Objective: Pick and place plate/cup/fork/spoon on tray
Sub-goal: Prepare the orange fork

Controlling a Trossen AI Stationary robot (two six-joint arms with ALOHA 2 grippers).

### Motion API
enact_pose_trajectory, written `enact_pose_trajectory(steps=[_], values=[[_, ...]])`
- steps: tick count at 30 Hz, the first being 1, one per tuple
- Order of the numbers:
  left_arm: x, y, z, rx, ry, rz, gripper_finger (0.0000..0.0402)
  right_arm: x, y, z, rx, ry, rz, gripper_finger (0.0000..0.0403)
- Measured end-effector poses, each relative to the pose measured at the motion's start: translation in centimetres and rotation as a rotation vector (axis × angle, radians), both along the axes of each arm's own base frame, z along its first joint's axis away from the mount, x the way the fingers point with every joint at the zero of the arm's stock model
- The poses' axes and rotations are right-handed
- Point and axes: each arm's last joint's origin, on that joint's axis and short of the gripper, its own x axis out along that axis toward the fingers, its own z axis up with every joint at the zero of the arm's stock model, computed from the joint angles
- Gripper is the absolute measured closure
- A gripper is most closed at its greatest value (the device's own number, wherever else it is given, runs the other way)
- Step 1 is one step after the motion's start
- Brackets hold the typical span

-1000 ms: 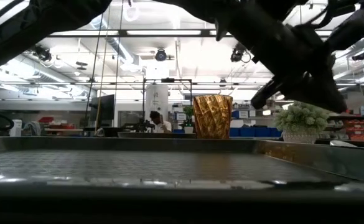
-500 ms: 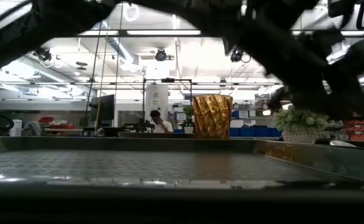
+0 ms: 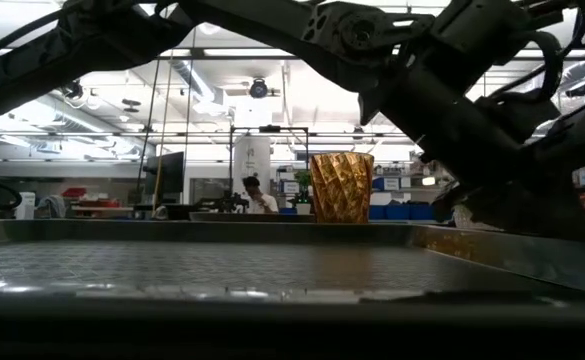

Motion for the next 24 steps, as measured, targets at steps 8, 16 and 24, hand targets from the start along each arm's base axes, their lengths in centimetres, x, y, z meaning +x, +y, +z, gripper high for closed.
enact_pose_trajectory(steps=[8,16,24], values=[[-0.7,0.0,1.0,0.01,0.087,-0.012,0.033,0.0,0.0,0.0,0.007,0.012,0.011,0.0362],[-1.6,0.2,4.7,0.006,0.097,-0.005,0.0333,0.0,0.0,-0.1,0.006,0.021,0.014,0.0362],[-2.5,-2.6,5.9,0.205,0.085,-0.07,0.0328,0.0,0.0,0.0,0.004,0.011,0.016,0.0362]])
